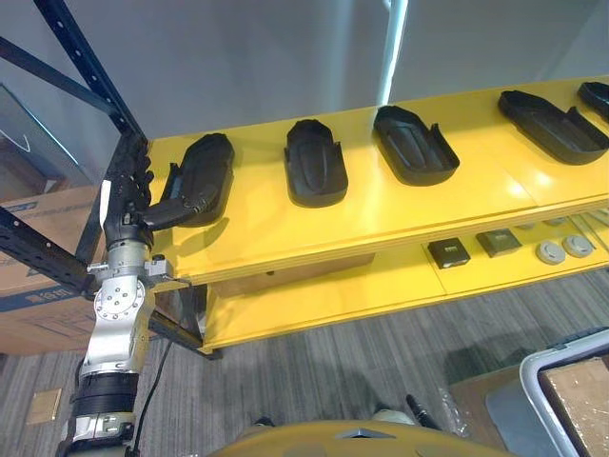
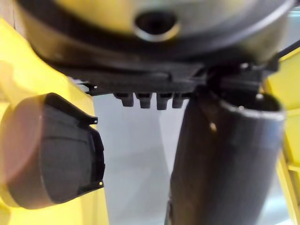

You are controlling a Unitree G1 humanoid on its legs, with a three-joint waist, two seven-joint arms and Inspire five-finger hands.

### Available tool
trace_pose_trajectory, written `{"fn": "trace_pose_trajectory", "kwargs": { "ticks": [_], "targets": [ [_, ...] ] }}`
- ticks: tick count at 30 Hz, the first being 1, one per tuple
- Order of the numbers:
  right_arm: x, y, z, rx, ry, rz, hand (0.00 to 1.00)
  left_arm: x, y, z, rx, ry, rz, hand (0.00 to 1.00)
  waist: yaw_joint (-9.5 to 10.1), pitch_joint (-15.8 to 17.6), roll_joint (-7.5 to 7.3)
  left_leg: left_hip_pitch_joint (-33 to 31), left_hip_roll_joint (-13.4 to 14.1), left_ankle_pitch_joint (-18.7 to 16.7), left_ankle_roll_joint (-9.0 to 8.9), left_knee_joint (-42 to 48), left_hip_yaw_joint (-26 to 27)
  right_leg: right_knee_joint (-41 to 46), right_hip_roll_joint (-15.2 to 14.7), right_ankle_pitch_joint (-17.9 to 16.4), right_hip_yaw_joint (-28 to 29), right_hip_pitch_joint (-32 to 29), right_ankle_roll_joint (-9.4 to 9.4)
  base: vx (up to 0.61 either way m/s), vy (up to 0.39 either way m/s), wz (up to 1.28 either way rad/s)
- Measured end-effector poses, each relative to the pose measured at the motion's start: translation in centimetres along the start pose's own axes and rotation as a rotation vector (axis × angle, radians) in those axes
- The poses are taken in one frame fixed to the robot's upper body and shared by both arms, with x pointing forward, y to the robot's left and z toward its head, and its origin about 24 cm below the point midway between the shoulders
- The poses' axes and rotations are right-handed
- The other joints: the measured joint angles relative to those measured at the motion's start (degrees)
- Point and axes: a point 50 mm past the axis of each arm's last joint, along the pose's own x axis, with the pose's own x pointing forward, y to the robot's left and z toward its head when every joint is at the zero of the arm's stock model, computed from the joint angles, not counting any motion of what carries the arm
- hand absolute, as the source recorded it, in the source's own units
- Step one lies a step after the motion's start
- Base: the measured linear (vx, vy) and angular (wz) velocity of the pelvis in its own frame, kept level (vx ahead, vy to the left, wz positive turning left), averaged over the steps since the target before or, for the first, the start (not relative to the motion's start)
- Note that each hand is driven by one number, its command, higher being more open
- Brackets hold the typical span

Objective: Walk over and take three plastic housings, then place them on the shelf

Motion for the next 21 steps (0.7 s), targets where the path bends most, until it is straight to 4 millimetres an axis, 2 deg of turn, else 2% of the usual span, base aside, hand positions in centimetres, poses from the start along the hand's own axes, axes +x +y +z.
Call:
{"fn": "trace_pose_trajectory", "kwargs": {
  "ticks": [6,10,15,21],
  "targets": [
    [0.0,-0.2,0.0,-0.003,0.006,-0.004,1.0,-0.8,0.6,-1.1,0.064,0.042,0.044,1.0,0.05,-0.4,0.47,-0.44,0.06,0.3,-0.04,-0.24,-0.77,-0.31,0.03,-0.18,-0.97,0.17,-0.23,-0.02,-0.006,0.06],
    [0.0,-0.2,-0.2,-0.004,0.015,-0.005,1.0,-1.2,1.0,-2.6,0.067,0.104,0.112,1.0,0.49,-0.57,0.16,-0.66,0.09,0.37,-0.07,-0.25,-1.3,-1.16,0.17,0.12,-1.53,0.77,0.2,0.01,-0.007,0.06],
    [0.1,0.0,0.0,-0.006,0.014,0.003,1.0,-1.7,1.4,-3.3,0.072,0.134,0.17,1.0,0.54,-1.04,-0.75,-0.78,0.1,0.32,-0.16,-0.25,-1.55,-1.62,0.29,0.2,-1.72,1.0,0.3,0.01,-0.002,0.03],
    [0.2,0.2,0.1,-0.007,0.023,0.01,1.0,-2.5,1.2,-4.1,0.062,0.167,0.188,1.0,0.37,-1.06,-0.84,-0.7,0.12,0.22,-0.3,-0.23,-1.55,-1.86,0.39,0.37,-1.73,1.18,0.55,0.0,0.0,0.0]
  ]
}}
